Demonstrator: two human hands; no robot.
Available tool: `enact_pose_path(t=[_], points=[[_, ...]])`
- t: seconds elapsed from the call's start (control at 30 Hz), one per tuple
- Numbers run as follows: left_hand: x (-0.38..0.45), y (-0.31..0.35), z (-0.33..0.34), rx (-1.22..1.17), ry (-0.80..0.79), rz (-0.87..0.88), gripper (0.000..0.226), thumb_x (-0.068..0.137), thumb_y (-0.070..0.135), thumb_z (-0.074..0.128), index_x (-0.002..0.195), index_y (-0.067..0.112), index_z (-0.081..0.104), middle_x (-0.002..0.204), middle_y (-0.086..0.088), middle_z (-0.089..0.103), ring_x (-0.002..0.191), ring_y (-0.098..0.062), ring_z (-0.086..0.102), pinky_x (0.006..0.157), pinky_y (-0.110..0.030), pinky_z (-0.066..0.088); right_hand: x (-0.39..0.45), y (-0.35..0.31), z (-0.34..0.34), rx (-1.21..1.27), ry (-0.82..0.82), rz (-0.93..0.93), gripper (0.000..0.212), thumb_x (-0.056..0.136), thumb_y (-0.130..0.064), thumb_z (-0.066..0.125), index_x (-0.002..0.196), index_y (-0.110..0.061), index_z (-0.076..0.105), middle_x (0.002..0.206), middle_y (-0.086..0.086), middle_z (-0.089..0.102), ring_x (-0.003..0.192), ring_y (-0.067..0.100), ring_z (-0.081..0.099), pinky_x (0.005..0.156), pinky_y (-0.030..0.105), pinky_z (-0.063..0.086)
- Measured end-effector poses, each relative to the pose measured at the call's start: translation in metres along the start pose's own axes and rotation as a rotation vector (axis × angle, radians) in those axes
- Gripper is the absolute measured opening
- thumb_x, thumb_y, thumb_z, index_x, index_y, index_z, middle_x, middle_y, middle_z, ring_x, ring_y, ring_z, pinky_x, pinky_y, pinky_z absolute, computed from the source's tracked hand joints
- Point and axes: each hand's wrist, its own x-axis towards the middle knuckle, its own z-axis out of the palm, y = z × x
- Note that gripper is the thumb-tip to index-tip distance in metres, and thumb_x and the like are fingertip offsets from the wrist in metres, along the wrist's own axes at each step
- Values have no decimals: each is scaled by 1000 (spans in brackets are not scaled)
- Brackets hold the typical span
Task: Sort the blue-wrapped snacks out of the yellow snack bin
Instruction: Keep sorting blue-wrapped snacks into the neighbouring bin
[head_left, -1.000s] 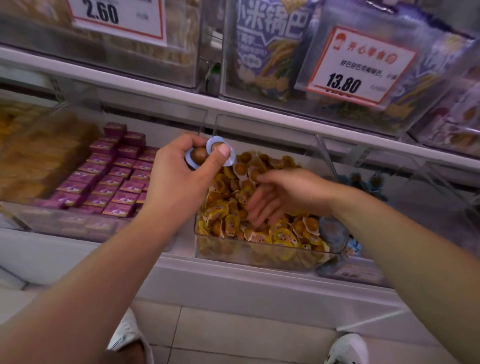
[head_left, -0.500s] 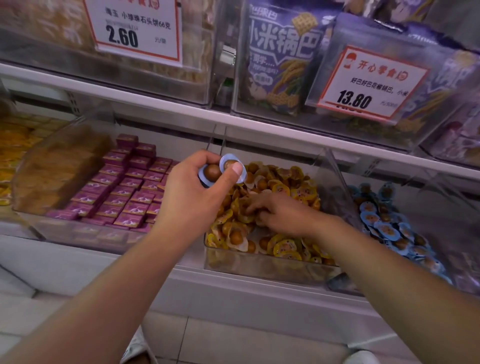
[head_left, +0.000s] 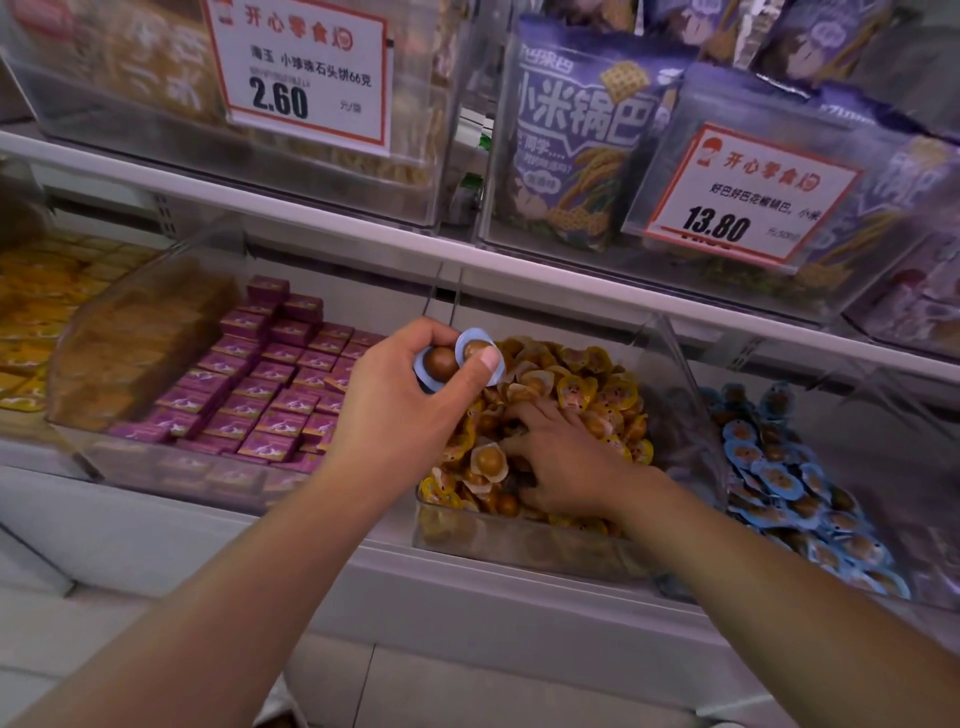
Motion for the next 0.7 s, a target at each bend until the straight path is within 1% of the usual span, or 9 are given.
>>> enact_pose_path(t=[0.07, 0.1, 0.13, 0.27, 0.4, 0.47, 0.57, 0.7], points=[[0, 0, 1, 6, 0, 9, 18, 87, 50, 67, 88, 32, 65, 80, 16, 65, 71, -4, 61, 56, -13, 47, 2, 0, -1, -68, 38, 9, 47, 80, -42, 66, 125, -30, 63, 140, 3, 39, 135, 26, 29, 109, 47, 31], [0, -1, 1, 6, 0, 11, 18, 87, 50, 67, 88, 32, 65, 81, 17, 65, 72, -3, 61, 56, -13, 47, 2, 1, -1, -93, 52, 8, 45, 81, -42, 65, 123, -28, 63, 139, 3, 41, 134, 25, 31, 108, 46, 33], [0, -1, 1, 5, 1, 12, 17, 87, 50, 67, 88, 33, 66, 81, 18, 66, 72, -2, 61, 56, -11, 46, 1, 1, 0, -107, 55, 1, 43, 82, -43, 64, 122, -28, 64, 139, 4, 41, 134, 26, 31, 108, 47, 33], [0, 0, 1, 6, -1, 11, 15, 88, 46, 69, 89, 31, 67, 76, 21, 65, 68, 1, 60, 56, -9, 42, 1, -1, -3, -101, 2, -4, 38, 87, -43, 60, 122, -32, 67, 150, 5, 30, 144, 28, 17, 115, 50, 24], [-1, 0, 2, 16, 3, 8, 16, 88, 45, 70, 90, 30, 68, 77, 19, 67, 66, 2, 60, 55, -11, 44, 3, -2, -6, -131, -4, -17, 34, 84, -43, 63, 113, -27, 70, 146, 9, 34, 143, 30, 21, 116, 50, 24], [-1, 0, 2, 15, 7, 3, 18, 87, 47, 70, 90, 30, 68, 76, 18, 67, 64, 1, 59, 54, -12, 44, 1, 0, -6, -142, 10, -34, 37, 81, -52, 64, 106, -25, 73, 142, 8, 37, 140, 28, 23, 114, 48, 28], [-1, 0, 2, 19, -1, 2, 17, 87, 48, 69, 90, 31, 67, 74, 20, 65, 63, 2, 58, 53, -11, 43, -5, 6, -5, -98, 11, -42, 49, 80, -65, 57, 101, -24, 75, 132, 3, 41, 135, 25, 28, 111, 43, 31], [-1, 0, 2, 25, -3, 8, 18, 87, 49, 69, 90, 32, 67, 74, 21, 65, 65, 1, 59, 53, -11, 43, -7, 10, 2, -93, 63, -42, 54, 83, -69, 51, 96, -23, 77, 124, -1, 45, 132, 20, 31, 108, 39, 33]])
